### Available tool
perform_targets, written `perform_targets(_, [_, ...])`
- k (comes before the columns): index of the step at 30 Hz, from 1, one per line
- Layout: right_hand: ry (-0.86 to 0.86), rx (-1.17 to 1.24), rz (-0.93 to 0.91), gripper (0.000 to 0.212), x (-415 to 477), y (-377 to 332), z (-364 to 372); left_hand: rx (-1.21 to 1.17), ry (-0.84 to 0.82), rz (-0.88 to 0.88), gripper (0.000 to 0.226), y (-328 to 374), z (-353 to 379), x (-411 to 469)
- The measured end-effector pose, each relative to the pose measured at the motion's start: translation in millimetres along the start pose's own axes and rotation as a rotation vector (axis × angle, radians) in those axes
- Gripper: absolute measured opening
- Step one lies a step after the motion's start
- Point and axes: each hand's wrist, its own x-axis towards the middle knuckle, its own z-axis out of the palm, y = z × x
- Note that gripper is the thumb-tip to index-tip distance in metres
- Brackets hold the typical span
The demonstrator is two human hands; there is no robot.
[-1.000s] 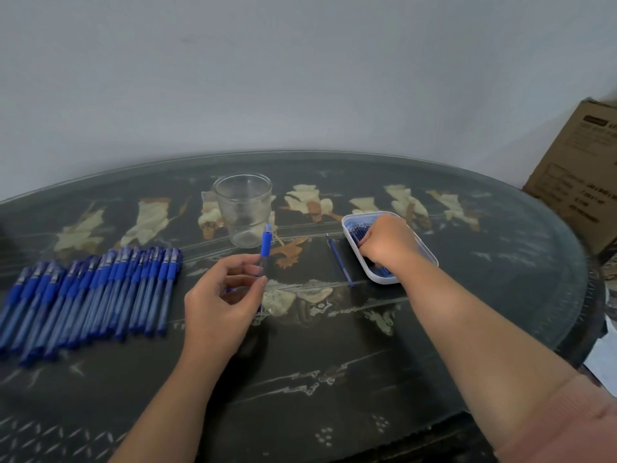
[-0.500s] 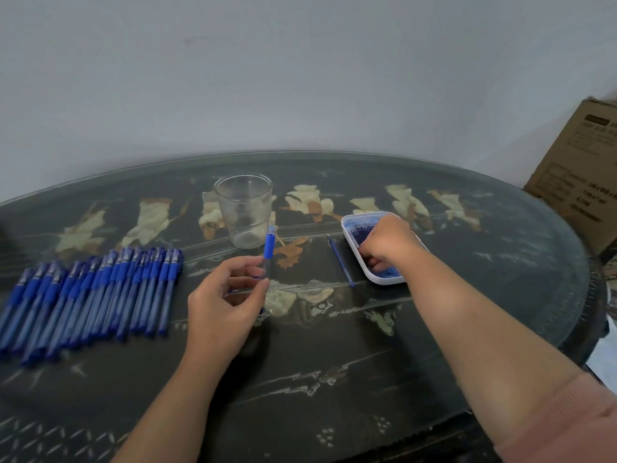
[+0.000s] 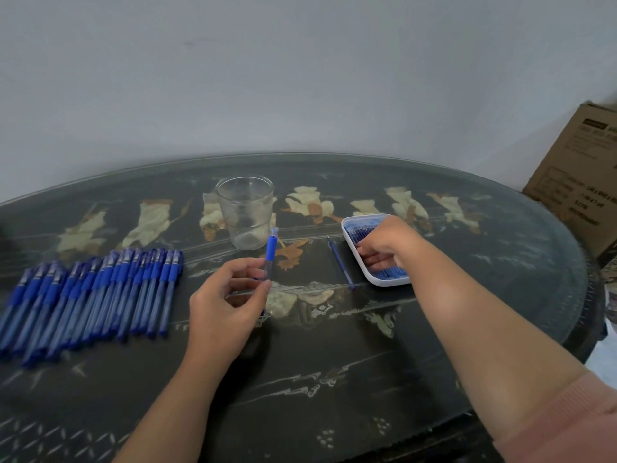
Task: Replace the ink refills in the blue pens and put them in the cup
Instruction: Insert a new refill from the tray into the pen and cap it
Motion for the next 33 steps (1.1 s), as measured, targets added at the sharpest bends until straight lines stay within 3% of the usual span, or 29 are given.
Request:
perform_targets(12, [0.007, 0.036, -0.014, 0.020, -5.1, -1.8, -6.0, 0.009, -0.014, 0.017, 0.032, 0.1, -1.1, -0.2])
perform_targets(17, [0.016, 0.123, -0.120, 0.016, -18.3, -14.2, -8.0, 0.011, -0.012, 0.029, 0.032, 0.0, -0.2, -0.4])
perform_targets(24, [-0.163, 0.630, -0.418, 0.015, -69.9, -27.8, 28.9, 0.030, 0.003, 0.043, 0.032, -0.7, -0.8, -0.3])
perform_targets(27, [-0.203, 0.870, -0.416, 0.015, -83.5, -28.3, 49.4, 0.039, 0.021, 0.058, 0.030, -1.6, -1.5, 0.7])
perform_targets(33, [-0.151, 1.131, -0.410, 0.016, -90.4, -27.1, 65.1, 0.090, 0.042, 0.129, 0.031, -7.2, -4.0, 3.4])
